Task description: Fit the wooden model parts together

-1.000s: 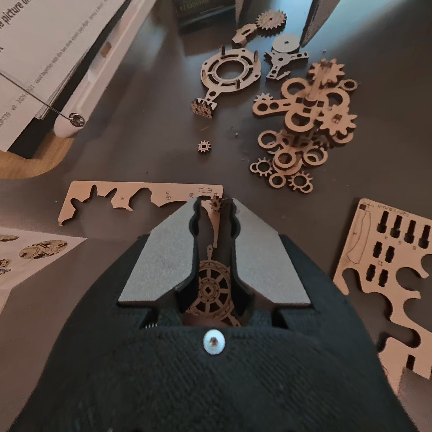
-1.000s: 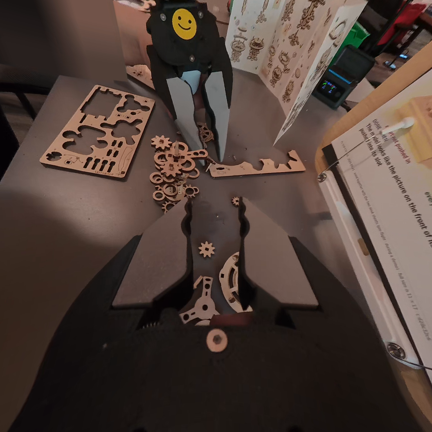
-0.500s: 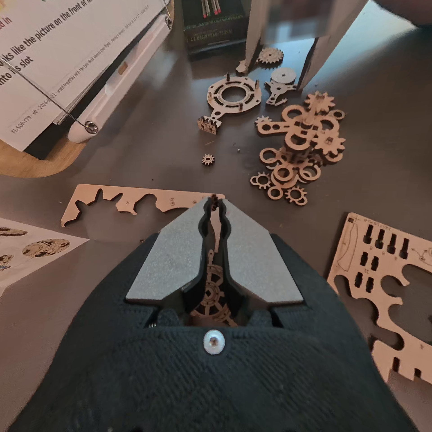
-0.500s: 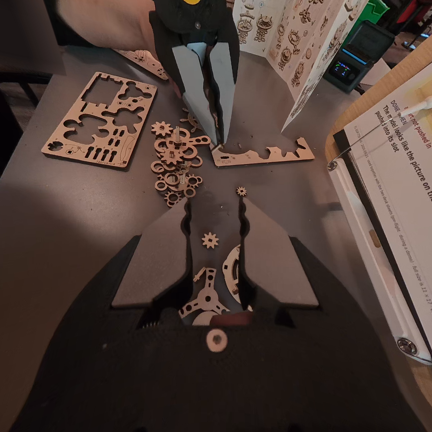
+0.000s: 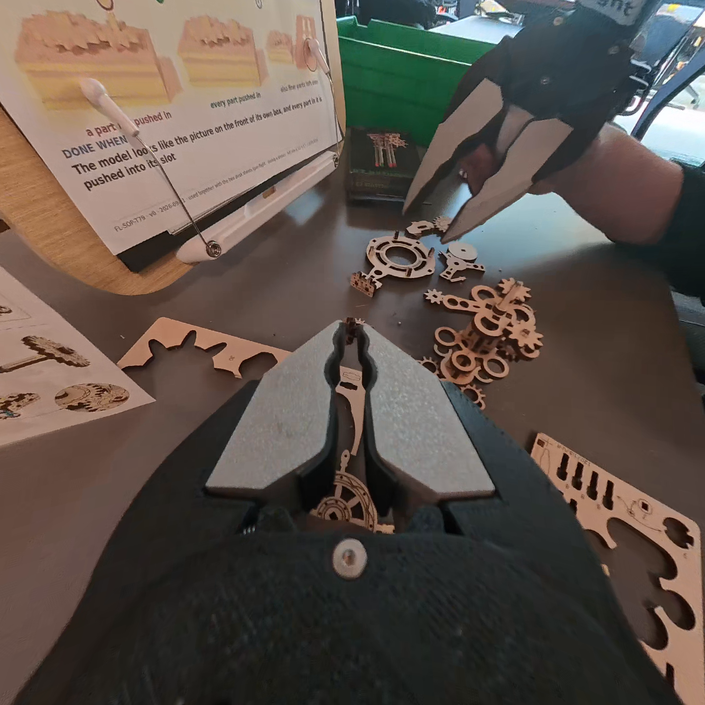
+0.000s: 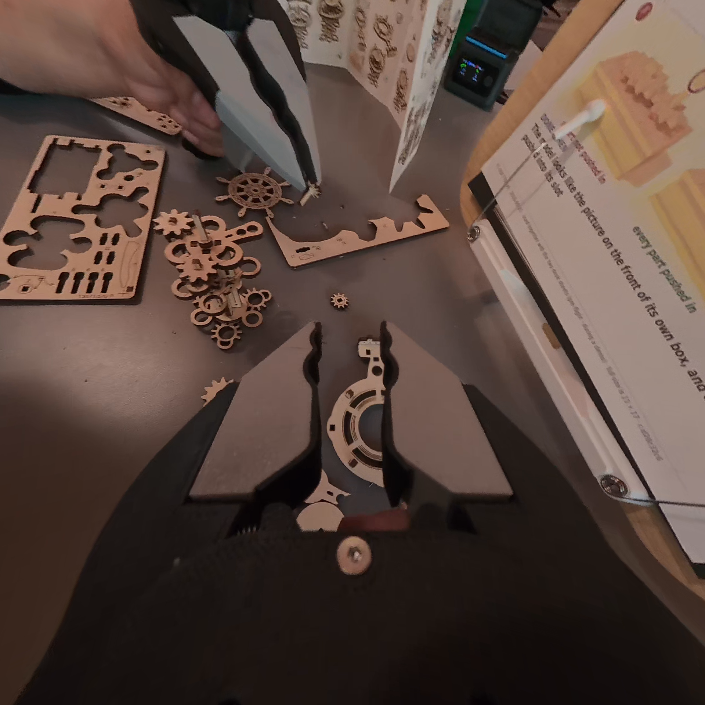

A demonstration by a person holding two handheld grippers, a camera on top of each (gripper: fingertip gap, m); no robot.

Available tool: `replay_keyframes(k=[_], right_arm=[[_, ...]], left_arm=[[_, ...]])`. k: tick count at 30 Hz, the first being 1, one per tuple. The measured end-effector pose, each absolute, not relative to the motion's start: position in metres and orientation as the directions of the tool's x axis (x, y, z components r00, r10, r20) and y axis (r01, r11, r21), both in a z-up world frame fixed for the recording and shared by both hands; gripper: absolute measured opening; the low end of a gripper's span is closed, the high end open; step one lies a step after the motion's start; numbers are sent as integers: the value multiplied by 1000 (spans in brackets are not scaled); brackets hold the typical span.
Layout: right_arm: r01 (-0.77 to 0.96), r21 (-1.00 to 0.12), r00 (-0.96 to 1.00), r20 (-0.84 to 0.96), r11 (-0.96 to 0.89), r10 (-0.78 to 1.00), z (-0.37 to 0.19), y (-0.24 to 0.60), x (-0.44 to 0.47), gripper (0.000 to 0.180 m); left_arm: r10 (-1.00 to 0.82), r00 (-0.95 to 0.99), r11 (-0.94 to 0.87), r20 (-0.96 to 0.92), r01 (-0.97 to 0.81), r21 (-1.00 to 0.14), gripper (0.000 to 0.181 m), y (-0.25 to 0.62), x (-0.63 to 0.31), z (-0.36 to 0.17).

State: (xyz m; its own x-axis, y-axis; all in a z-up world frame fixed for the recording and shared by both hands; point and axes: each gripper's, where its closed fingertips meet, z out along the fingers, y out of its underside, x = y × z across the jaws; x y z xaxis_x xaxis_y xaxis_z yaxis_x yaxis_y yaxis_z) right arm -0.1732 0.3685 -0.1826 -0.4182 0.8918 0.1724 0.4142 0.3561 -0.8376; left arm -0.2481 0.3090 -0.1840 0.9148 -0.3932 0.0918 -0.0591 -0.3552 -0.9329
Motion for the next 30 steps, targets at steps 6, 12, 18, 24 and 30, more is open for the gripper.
replay_keyframes(k=[6,12,18,24,30], right_arm=[[533,-762,-433,127,367,892,-204,367,-167,29],[540,-766,-431,104,348,897,-202,371,-161,28],[487,-819,-427,82,305,901,-192,365,-168,27],[347,-900,-482,71,265,873,-166,332,-182,26],[326,-898,-535,80,294,841,-158,316,-174,27]], left_arm=[[-419,891,-374,176,7,-927,3,307,-241,-183],[-425,878,-381,220,46,-923,3,307,-241,-183],[-505,828,-306,245,95,-947,3,303,-233,-165],[-580,784,-224,222,109,-969,3,297,-215,-146],[-475,824,-338,307,152,-929,3,308,-226,-166]])
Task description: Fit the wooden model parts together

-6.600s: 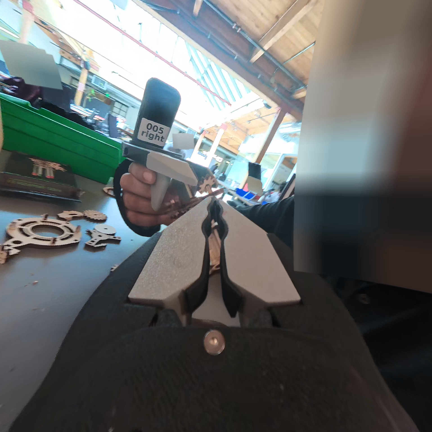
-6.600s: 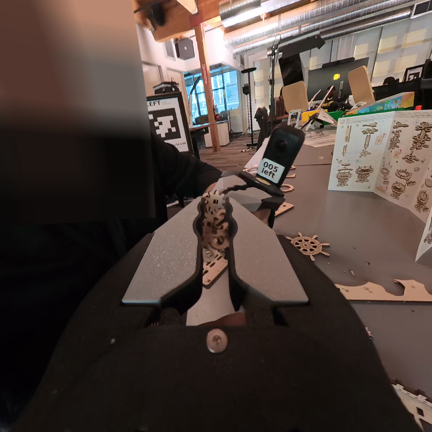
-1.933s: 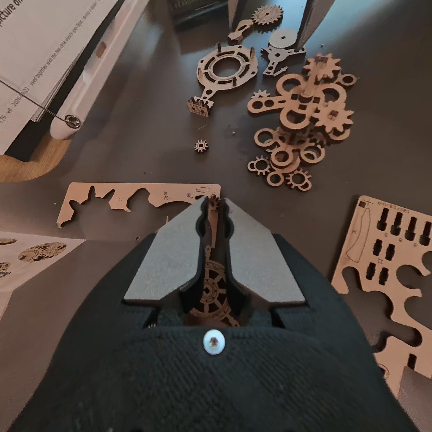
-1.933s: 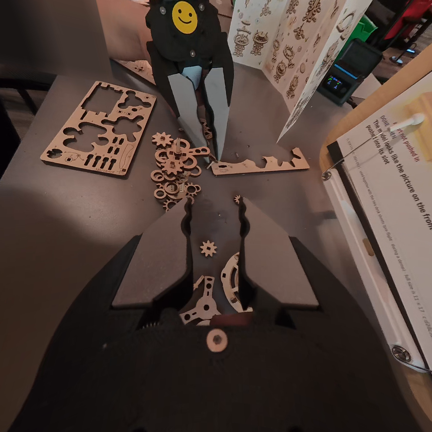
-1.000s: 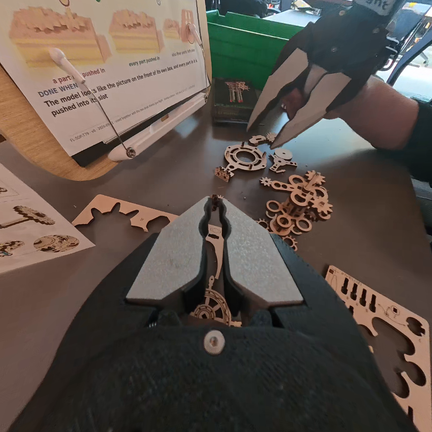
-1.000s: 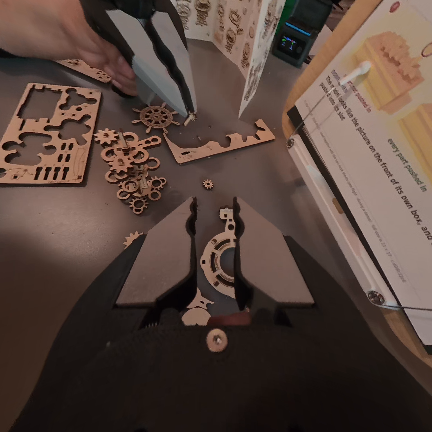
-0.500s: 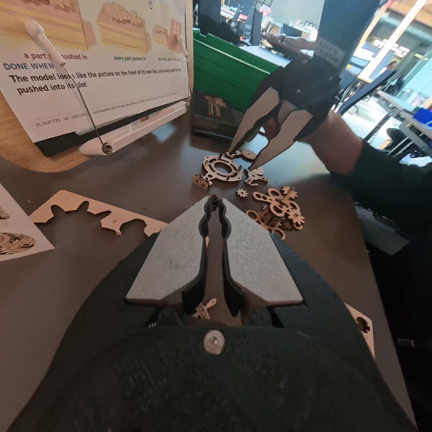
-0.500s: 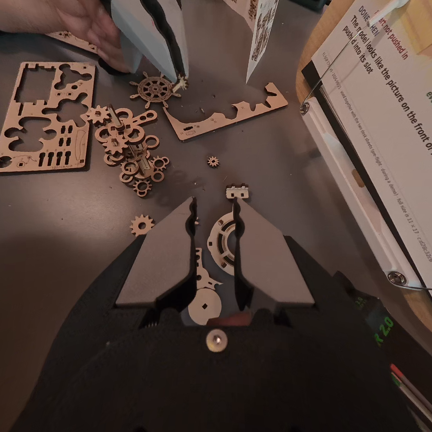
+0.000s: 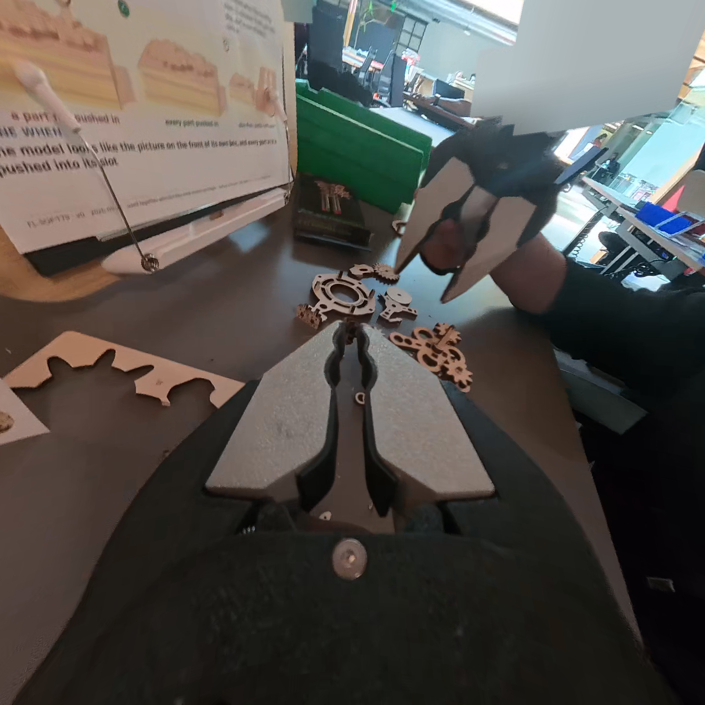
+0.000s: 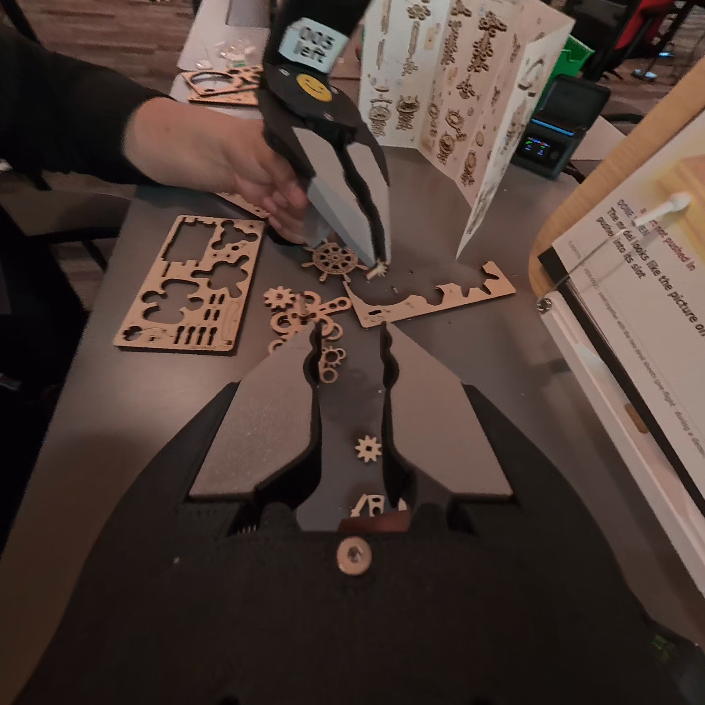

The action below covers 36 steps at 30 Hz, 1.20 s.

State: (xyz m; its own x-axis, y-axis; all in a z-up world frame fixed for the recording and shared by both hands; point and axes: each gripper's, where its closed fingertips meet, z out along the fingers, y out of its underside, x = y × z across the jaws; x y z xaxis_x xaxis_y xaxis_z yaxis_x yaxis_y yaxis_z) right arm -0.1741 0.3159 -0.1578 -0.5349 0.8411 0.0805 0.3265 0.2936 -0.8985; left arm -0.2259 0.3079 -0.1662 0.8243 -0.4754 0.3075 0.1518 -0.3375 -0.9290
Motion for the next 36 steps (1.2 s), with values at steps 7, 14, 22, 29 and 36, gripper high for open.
replay_keyframes(k=[7,14,22,29,36], right_arm=[[349,-906,-585,-12,239,811,-147,293,-165,41],[522,-809,-485,-21,269,874,-177,283,-176,57],[460,-847,-481,15,267,876,-160,290,-174,23],[443,-850,-482,44,287,875,-160,283,-180,25],[398,-803,-513,207,444,833,-173,280,-182,0]], left_arm=[[-419,818,-436,393,199,-878,3,310,-225,-180],[-419,829,-444,371,170,-880,3,310,-225,-184],[-437,782,-470,445,223,-854,3,306,-221,-182],[-445,729,-492,520,286,-822,3,305,-216,-179],[-435,705,-514,560,316,-798,3,304,-216,-181]])
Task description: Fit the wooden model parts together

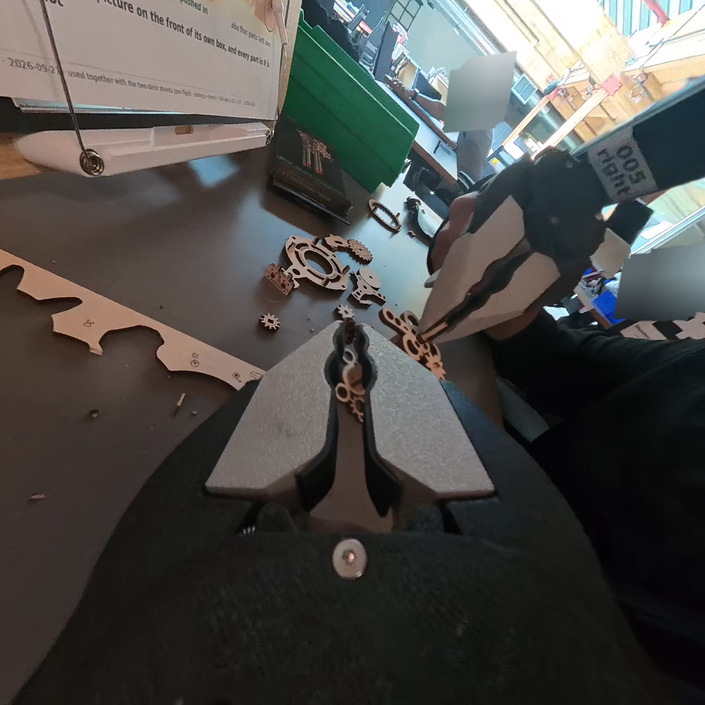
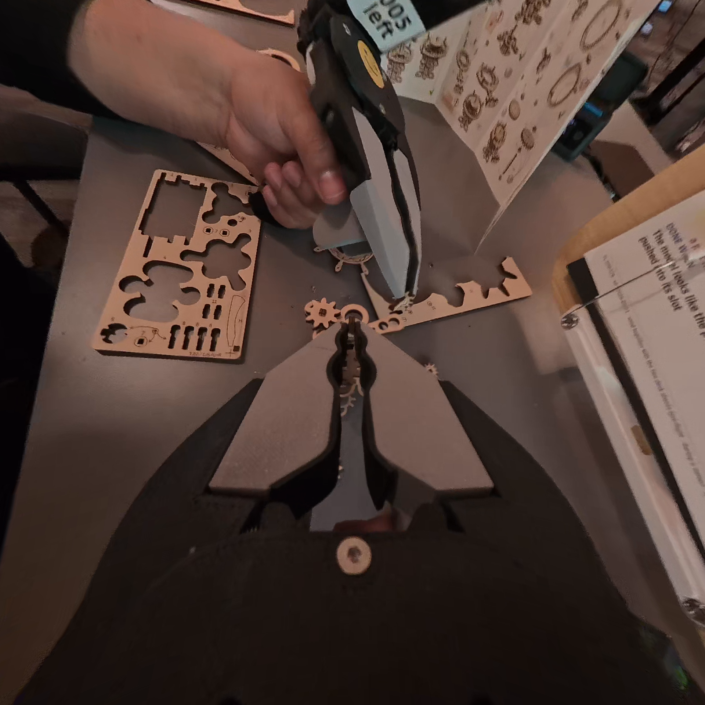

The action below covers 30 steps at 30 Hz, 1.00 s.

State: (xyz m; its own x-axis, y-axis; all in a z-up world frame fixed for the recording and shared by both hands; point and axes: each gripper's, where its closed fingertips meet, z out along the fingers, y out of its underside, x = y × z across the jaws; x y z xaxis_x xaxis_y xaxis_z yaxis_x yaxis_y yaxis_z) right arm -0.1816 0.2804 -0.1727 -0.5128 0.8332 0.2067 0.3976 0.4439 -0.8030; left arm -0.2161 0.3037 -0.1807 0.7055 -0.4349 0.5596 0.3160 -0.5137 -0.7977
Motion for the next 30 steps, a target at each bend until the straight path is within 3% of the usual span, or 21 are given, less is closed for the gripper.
replay_keyframes(k=[5,7,10,13,16,22,30], right_arm=[[117,-774,-508,492,622,707,-158,269,-174,0],[7,-691,-439,647,723,623,-152,264,-171,0],[-20,-509,-339,813,860,473,-160,263,-171,0],[-31,-338,-309,898,941,313,-177,256,-172,0],[-40,-248,-339,914,968,220,-196,249,-172,0],[14,-351,-458,830,936,318,-217,252,-167,14],[99,-633,-513,628,768,585,-201,263,-160,21]], left_arm=[[-448,616,-530,647,400,-748,2,300,-217,-172],[-480,562,-553,674,403,-729,2,295,-214,-168],[-514,521,-571,681,385,-725,3,289,-210,-164],[-550,520,-561,653,349,-751,3,283,-208,-158],[-564,526,-569,637,311,-761,3,281,-204,-162],[-557,548,-601,624,253,-758,3,280,-200,-177],[-607,618,-564,499,107,-819,3,275,-188,-183]])
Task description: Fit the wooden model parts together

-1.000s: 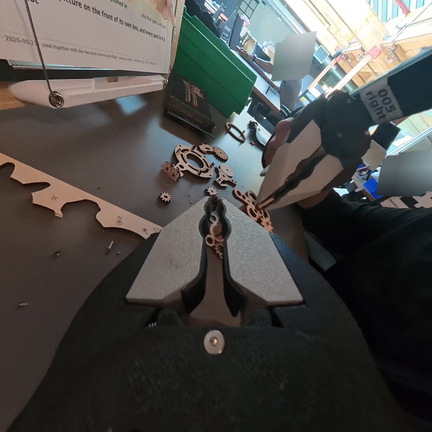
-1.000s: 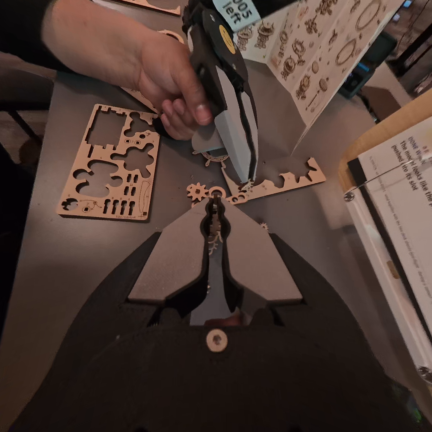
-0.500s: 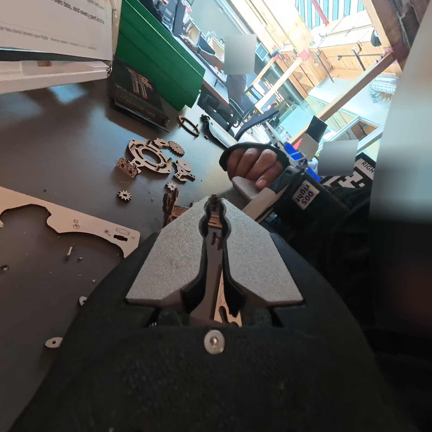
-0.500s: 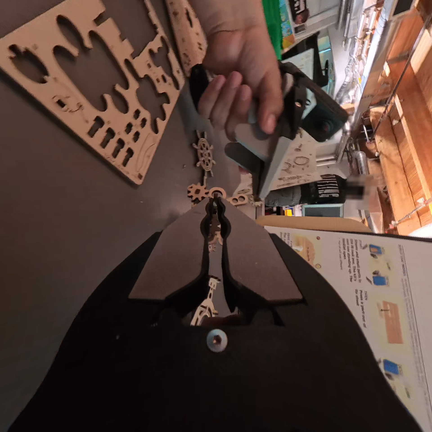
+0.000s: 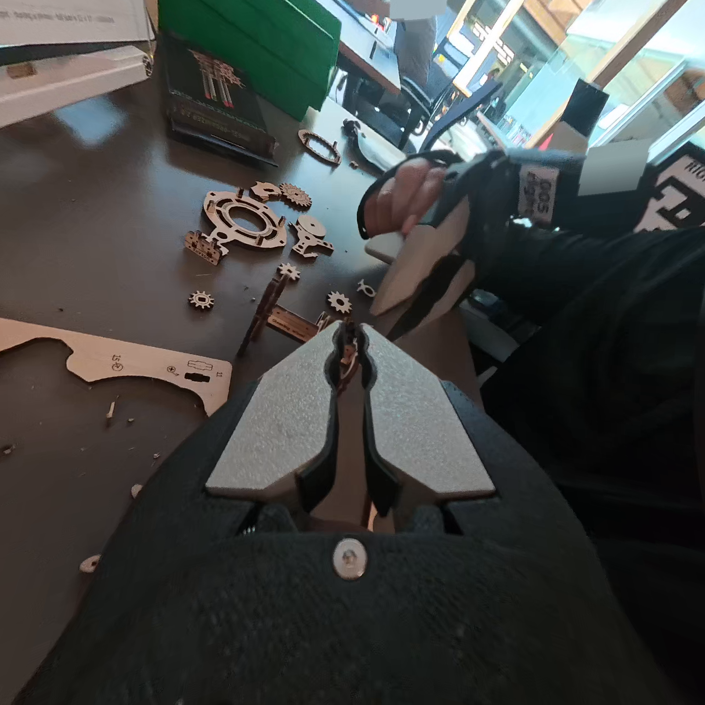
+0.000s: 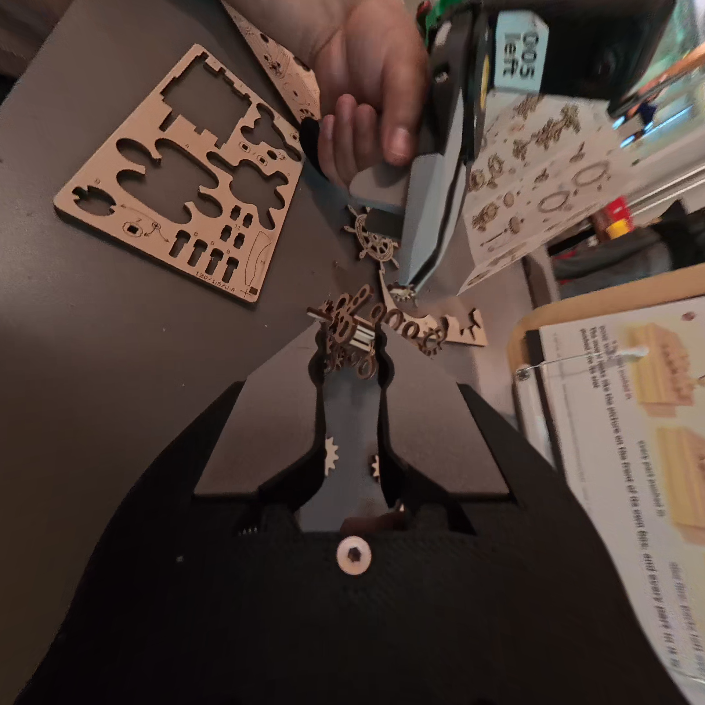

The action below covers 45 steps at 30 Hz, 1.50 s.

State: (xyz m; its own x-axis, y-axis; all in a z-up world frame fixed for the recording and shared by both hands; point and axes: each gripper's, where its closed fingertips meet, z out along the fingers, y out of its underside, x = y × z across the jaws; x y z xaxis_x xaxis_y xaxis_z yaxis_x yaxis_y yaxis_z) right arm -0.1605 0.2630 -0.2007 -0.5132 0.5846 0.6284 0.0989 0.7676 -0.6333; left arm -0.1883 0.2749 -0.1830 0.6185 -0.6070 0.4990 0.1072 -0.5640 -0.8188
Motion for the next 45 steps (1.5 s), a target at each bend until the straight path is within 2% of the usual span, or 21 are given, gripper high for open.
replay_keyframes(k=[4,11,15,24,27,32,35,37,42,45], right_arm=[[167,-692,-546,528,702,650,-205,261,-164,20],[245,-710,-577,440,660,688,-216,262,-170,16],[251,-720,-596,411,647,690,-217,262,-170,4],[181,-648,-564,547,739,618,-211,266,-171,0],[147,-567,-513,657,811,552,-209,268,-172,0],[103,-360,-373,850,927,372,-201,272,-174,0],[105,-356,-337,866,929,370,-196,273,-173,0],[103,-378,-329,860,920,390,-194,275,-173,0],[138,-377,-331,854,916,401,-197,282,-174,0],[127,-357,-327,866,925,379,-198,280,-173,0]], left_arm=[[-627,631,-551,458,57,-833,3,273,-185,-186],[-618,662,-553,425,18,-833,3,275,-189,-194],[-639,649,-552,413,-12,-834,3,271,-183,-194],[-677,653,-514,339,-90,-853,3,264,-178,-191],[-689,689,-455,223,-172,-874,3,266,-179,-191],[-697,702,-230,-147,-413,-881,3,270,-178,-185],[-635,650,-55,-419,-578,-814,3,274,-180,-182],[-595,612,26,-522,-634,-773,3,274,-178,-178],[-567,565,134,-599,-654,-744,2,268,-168,-169],[-529,537,103,-657,-728,-678,3,274,-174,-177]])
